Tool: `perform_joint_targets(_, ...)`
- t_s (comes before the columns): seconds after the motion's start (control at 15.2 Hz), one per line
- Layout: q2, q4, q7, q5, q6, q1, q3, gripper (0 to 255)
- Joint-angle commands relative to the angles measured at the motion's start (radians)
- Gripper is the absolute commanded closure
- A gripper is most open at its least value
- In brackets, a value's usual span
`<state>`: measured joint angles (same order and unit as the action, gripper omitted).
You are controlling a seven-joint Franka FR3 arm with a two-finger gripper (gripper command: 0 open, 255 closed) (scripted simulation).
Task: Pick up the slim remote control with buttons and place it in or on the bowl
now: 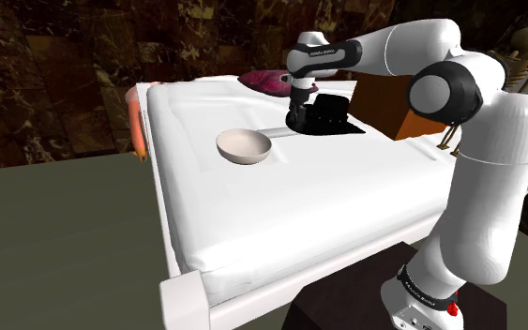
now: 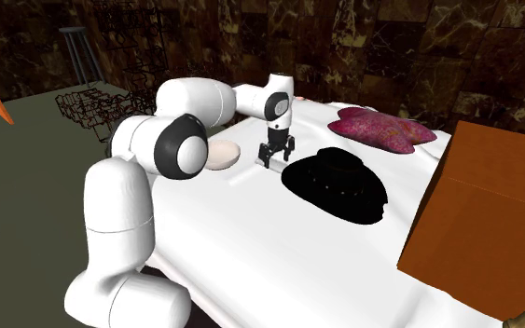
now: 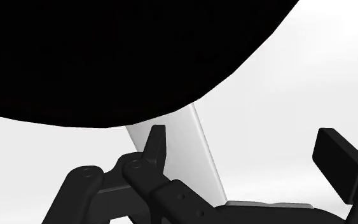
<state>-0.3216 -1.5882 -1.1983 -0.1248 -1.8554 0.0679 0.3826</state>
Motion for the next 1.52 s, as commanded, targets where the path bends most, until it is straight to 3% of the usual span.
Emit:
perform_joint_targets(0.0,-0.086,0.110,-0.061,-0.025,0.022,-0.018,-0.017,0)
perform_joint_targets(0.2,-0.200,0.263,-0.128,-0.050,0.057,-0.044,-0.045,0)
perform_joint_targets(0.73,-0.212,0.178,-0.135,-0.056,-0.038,-0.039,-0.050,0)
perform_joint_targets(1.19,-0.212,0.179,-0.135,-0.056,-0.038,-0.039,-0.050,0)
perform_joint_targets(1.25,-0.212,0.179,-0.135,-0.056,-0.038,-0.039,-0.050,255)
perform_joint_targets(1.45,-0.212,0.179,-0.135,-0.056,-0.038,-0.039,-0.050,255)
